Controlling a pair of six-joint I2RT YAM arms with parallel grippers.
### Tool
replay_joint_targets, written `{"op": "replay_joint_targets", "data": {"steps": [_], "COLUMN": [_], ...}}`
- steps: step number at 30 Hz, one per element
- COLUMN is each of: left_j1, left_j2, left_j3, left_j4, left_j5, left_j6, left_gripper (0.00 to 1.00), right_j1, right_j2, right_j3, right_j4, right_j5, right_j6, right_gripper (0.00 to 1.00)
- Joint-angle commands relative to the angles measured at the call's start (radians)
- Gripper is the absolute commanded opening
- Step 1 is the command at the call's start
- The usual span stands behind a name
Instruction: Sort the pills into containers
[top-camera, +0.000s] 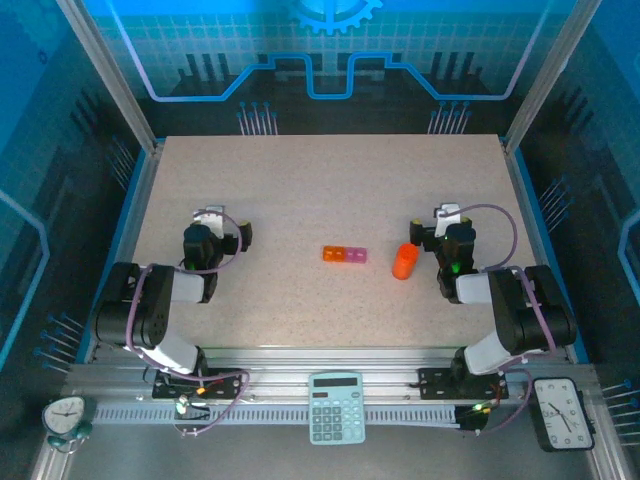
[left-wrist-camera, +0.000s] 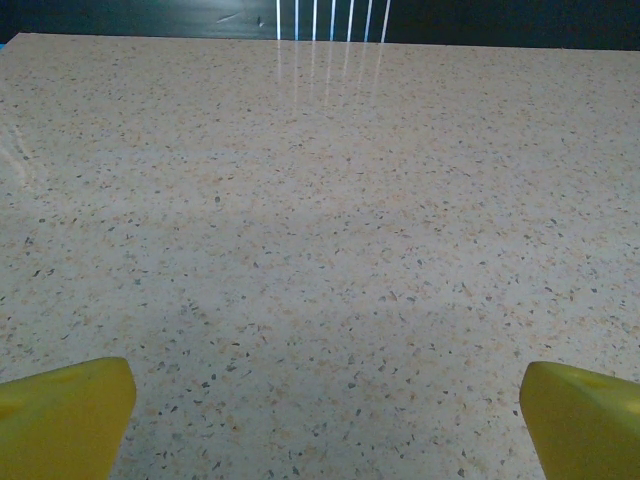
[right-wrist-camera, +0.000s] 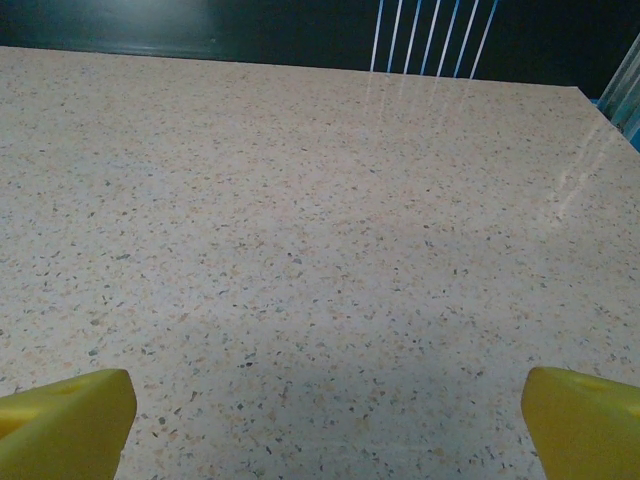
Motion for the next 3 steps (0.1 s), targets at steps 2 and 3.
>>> {"op": "replay_joint_targets", "data": {"steps": [2, 3], "left_j1": [-0.003, -0.003], "left_j2": [-0.012, -0.011], "left_j3": [0.009, 0.009], "left_j4": [0.001, 0.001], "left_j5": [-0.009, -0.010], "left_j6": [-0.016, -0.016], "left_gripper": [0.99, 0.99], "right_j1": [0.007, 0.007], "right_j2": [0.007, 0.007], "right_j3": [-0.001, -0.003], "right_j4": [0.023, 0.024], "right_j5": [0.009, 0.009], "right_j6": [-0.015, -0.015], "right_gripper": [1.00, 1.00]}}
